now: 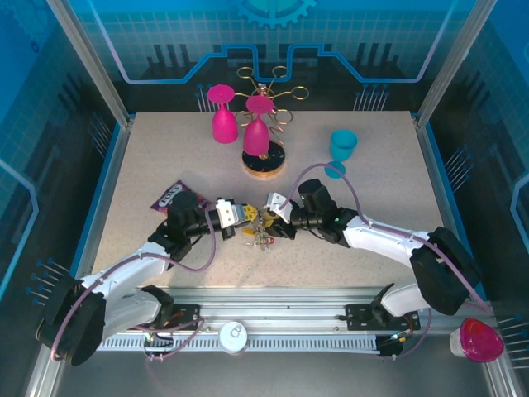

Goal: Put the keys on the keyring

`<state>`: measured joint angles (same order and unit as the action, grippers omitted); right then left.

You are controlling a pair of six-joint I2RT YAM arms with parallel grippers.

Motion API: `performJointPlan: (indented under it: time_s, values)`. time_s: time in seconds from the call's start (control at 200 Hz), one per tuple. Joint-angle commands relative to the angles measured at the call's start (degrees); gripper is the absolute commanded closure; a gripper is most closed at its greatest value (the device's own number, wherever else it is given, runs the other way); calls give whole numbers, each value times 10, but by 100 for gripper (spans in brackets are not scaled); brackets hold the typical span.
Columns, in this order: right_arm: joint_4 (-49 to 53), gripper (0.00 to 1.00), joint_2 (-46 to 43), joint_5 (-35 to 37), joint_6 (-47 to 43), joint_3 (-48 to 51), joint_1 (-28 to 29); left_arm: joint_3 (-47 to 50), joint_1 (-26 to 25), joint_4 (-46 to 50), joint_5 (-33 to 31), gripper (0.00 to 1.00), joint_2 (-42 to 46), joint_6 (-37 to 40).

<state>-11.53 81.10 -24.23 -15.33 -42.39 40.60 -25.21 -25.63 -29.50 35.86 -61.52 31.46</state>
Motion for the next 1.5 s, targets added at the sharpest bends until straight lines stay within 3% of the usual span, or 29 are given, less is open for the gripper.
performJointPlan:
  time_s: [0.0,0.23,0.48,0.665,1.021,1.456,1.491]
  values:
    - [-59,68,-13,-19,15,10,5,2,4,-38,22,100,0,-9]
    - [-105,71,-9,-22,34,19,5,2,6,-45,24,100,-1,-17]
    - [-101,91,-22,8,28,28,-2,3,9,-52,24,100,-1,-25]
    - [-51,99,-50,34,-1,23,-15,1,10,-44,19,100,-2,-22]
    - [129,100,-93,102,-90,-41,-24,-28,10,50,12,100,-12,20]
    - [251,100,-87,225,-200,-135,25,-53,10,106,20,100,-29,29]
    - [256,100,-85,238,-206,-142,31,-53,10,104,20,93,-30,27]
